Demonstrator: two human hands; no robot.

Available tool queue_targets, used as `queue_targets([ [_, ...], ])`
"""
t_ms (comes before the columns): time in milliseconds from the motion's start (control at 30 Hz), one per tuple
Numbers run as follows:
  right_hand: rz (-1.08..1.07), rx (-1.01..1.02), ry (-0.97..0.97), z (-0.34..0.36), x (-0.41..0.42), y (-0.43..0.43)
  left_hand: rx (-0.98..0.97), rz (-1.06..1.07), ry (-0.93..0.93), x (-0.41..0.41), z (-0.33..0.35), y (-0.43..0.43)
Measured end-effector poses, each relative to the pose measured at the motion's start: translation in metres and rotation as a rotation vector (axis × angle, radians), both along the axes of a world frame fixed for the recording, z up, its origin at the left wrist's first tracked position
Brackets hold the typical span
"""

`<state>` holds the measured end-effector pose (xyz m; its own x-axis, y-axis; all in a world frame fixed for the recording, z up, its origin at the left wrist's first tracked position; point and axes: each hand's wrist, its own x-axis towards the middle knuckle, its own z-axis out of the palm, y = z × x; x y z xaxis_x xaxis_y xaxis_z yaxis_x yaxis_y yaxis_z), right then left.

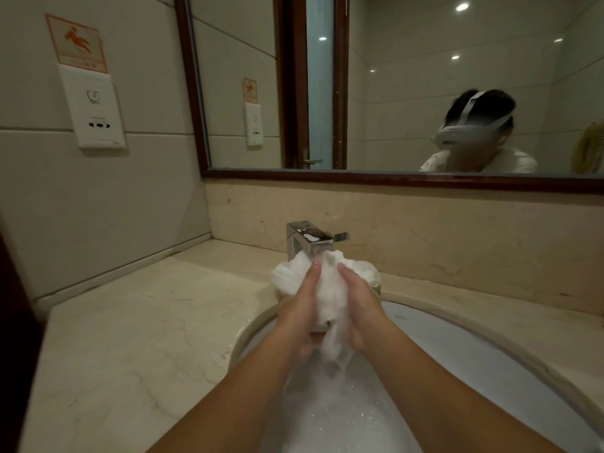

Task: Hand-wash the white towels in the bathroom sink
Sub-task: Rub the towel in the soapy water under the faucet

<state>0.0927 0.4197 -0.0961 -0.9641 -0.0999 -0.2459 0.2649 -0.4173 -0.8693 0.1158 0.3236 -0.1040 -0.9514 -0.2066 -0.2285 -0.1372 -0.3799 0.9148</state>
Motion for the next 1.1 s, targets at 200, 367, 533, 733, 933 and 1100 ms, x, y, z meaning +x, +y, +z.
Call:
queue_targets([
  [200, -0.149, 0.294, 0.182, 0.003, 0.008, -0.014, -0.072, 0.102, -0.042, -0.008, -0.008, 0.006],
  [367, -0.085, 0.78, 0.367, -0.016, -0.008, -0.018, -0.428, 0.115, 0.025, -0.007, -0.005, 0.01],
  [533, -0.099, 0.976, 0.378, -0.017, -0.011, -0.01, -0.811, 0.09, -0.069, -0.01, 0.003, 0.001],
  [733, -0.041, 0.287, -0.079, -0.035, -0.033, -0.012, -0.663, 0.104, -0.109, -0.003, 0.005, -0.005],
  [933, -0.233, 0.035, -0.189, -0.035, -0.046, 0.006, -0.333, 0.254, -0.152, -0.002, 0.013, -0.008],
  [1100, -0.195, 0.191, -0.016, -0.004, -0.006, 0.01, -0.466, 0.231, -0.062, 0.003, 0.013, -0.011],
])
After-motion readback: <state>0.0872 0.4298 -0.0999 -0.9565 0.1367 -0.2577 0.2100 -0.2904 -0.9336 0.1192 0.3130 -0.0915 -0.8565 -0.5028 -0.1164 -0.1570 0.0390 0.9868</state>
